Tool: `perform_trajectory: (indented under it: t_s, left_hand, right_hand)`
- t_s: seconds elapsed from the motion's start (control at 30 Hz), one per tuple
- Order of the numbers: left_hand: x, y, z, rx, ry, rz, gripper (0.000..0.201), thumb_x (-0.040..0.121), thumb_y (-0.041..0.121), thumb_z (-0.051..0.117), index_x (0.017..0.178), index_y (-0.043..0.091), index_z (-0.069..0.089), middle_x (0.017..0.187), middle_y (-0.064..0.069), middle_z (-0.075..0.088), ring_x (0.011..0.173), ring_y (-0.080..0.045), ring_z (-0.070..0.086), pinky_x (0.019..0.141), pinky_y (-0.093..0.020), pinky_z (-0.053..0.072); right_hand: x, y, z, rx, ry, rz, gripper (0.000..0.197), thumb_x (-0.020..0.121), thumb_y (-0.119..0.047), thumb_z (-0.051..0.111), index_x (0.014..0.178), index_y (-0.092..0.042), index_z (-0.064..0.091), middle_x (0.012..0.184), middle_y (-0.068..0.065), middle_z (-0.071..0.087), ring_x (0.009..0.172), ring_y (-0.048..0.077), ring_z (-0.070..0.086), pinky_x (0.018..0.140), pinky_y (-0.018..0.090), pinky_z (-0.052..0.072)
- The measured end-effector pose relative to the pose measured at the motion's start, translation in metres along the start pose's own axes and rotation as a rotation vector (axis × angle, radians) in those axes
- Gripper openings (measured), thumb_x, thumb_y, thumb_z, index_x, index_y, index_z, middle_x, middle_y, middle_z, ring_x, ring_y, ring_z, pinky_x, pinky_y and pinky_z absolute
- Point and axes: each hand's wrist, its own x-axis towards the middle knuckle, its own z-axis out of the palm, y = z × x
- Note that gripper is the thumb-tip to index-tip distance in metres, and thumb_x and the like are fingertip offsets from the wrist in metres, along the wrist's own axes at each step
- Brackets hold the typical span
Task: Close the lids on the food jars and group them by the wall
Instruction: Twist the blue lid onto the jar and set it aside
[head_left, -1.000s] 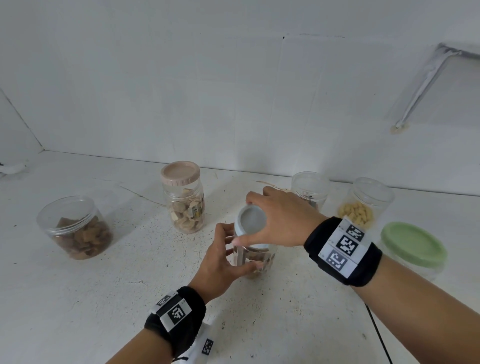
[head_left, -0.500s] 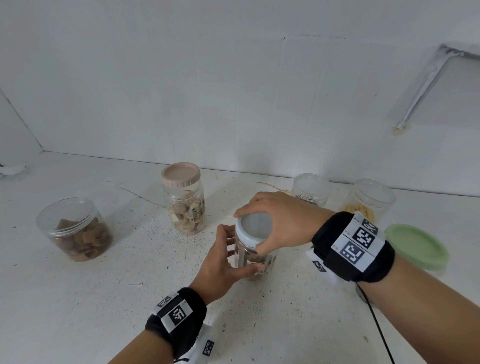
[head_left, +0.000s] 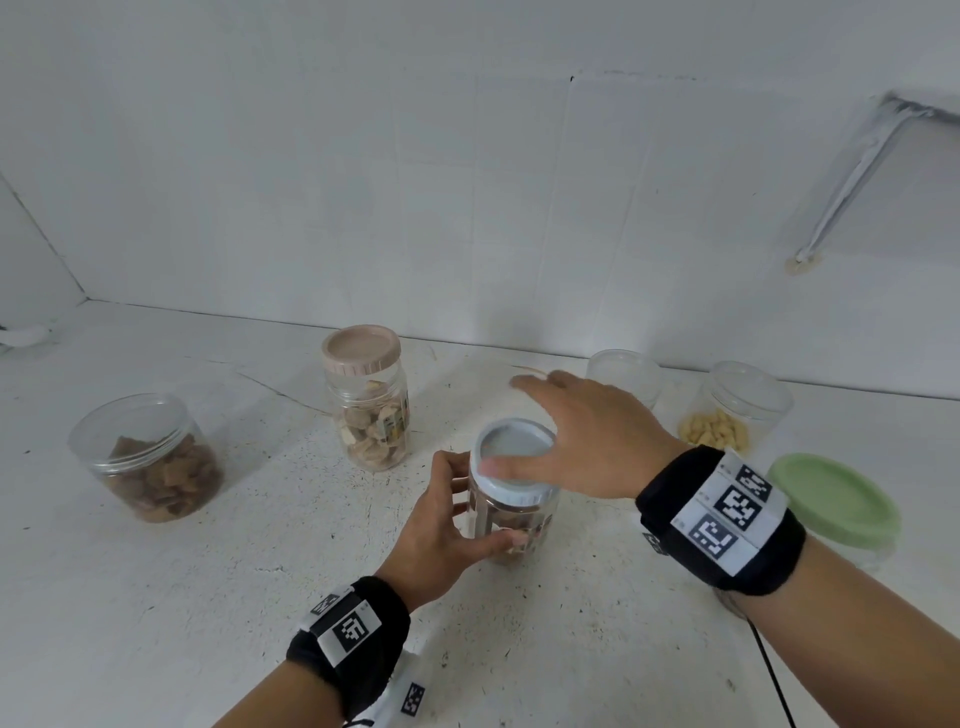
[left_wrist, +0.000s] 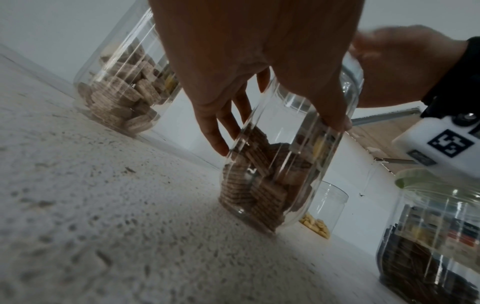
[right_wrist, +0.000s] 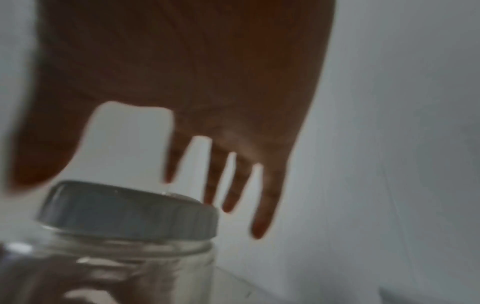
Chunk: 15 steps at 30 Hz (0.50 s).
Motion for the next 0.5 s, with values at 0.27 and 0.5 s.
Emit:
perform_trajectory:
  t_s: [0.27, 0.5]
  left_hand:
    - [0.0, 0.002, 0.0, -0.008, -0.015, -0.002, 0.071, 0.073, 0.035, 0.092, 0.123, 0.031, 0.042, 0.127, 0.02, 0.065, 0.123, -0.01, 0.062, 0.106, -0.039, 0.054]
    - [0.0, -0.002, 0.0, -0.058, -0.035, -0.023, 0.07, 0.075, 0.023, 0.092, 0.123, 0.032, 0.043, 0.13, 0.02, 0.064, 0.126, -0.009, 0.061, 0.105, -0.032, 0.051]
  right_hand:
    - [-0.001, -0.002, 0.027, 0.128, 0.053, -0.134, 0.07, 0.075, -0.068, 0.075, 0.136, -0.045, 0.051, 0.123, -0.009, 0.044, 0.116, 0.017, 0.044, 0.088, 0.029, 0.038]
    - [0.006, 0.003, 0.027, 0.147, -0.039, -0.241, 0.077, 0.078, -0.067, 0.075, 0.146, -0.046, 0.046, 0.131, -0.007, 0.042, 0.122, 0.014, 0.036, 0.096, 0.03, 0.038]
